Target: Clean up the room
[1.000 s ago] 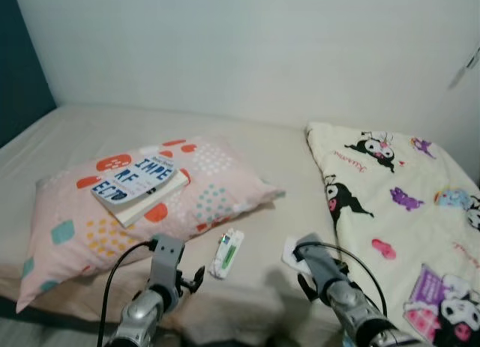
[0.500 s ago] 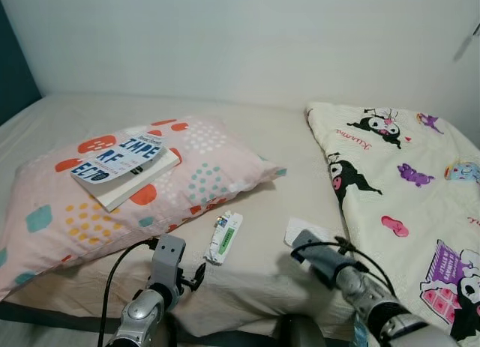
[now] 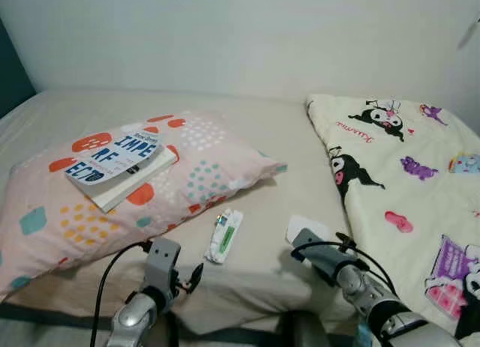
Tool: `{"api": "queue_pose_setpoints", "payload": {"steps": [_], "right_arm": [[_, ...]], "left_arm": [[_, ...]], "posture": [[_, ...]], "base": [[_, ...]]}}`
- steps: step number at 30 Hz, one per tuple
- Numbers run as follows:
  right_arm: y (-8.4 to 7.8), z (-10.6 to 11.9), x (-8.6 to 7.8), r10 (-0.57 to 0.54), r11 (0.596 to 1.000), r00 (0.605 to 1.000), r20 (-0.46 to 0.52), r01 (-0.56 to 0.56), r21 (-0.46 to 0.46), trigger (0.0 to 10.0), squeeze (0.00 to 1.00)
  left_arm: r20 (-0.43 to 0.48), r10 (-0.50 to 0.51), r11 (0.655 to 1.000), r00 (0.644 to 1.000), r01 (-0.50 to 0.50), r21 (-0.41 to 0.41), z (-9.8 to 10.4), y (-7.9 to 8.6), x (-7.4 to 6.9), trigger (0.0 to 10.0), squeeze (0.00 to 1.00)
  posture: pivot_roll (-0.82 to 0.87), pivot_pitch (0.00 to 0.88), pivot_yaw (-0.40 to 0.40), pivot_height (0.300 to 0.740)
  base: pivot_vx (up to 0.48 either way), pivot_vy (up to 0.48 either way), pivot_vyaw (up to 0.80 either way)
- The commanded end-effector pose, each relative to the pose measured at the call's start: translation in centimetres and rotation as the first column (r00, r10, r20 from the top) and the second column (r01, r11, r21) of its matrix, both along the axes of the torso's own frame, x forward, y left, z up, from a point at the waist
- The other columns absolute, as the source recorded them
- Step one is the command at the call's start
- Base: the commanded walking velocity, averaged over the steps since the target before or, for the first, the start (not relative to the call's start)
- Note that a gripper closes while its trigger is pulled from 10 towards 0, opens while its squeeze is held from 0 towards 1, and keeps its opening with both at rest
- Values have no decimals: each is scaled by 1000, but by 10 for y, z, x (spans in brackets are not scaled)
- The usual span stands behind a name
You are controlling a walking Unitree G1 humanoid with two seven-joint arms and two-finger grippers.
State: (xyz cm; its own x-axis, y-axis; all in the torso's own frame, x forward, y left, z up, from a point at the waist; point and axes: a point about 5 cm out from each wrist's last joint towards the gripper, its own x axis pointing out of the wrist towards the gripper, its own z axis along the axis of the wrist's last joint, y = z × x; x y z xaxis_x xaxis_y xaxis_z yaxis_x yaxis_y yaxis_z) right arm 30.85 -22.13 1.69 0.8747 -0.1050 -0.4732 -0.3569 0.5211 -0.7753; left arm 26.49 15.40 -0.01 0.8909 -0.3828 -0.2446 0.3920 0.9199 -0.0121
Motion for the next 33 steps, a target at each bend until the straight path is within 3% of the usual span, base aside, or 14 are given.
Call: {"api": "queue_pose_setpoints", "payload": {"steps": [1,5,8,12,16,17,24,33], "right_arm": [[-4,-2,-3,-4,999,1000,-11,4,-36,10000,0],[-11,4,0,-33,997,998,47,36,-69,10000,0],[-14,7,2,-47,996,995,83,53,-69,10000,0],[-13,18,8,-80,997,981,174,80,4,10000,0],[-9,29,17,-73,997,964,254,76,-3,10000,0],[-8,30,18,-71,997,963,260,76,-7,0,0],[-8,38,23,-54,997,954,295,65,-30,0,0],[-3,35,20,-69,998,944,324,63,30,0,0]], "left_arm": [[-1,-3,1000,1000,3,1,-1,4,-3,10000,0],[51,34,996,998,-30,-85,12,6,0,10000,0],[88,18,995,996,-9,-103,20,2,0,10000,0],[126,-7,993,992,22,-117,31,-5,-2,10000,0],[150,-14,990,989,35,-140,41,-8,-2,10000,0],[152,-14,989,988,36,-143,42,-8,-2,10000,0],[155,-44,981,987,72,-179,49,-16,-4,10000,0],[106,-94,988,990,106,-113,41,-22,-18,10000,0]], "posture": [[229,129,-53,544],[252,181,-30,544],[260,200,-22,544],[277,220,-12,544],[281,233,-5,544],[281,233,-5,544],[277,238,-8,544],[265,244,-8,544]], "base": [[0,0,0],[0,0,0],[0,0,0],[0,0,0],[0,0,0],[0,0,0],[0,0,0],[0,0,0]]}}
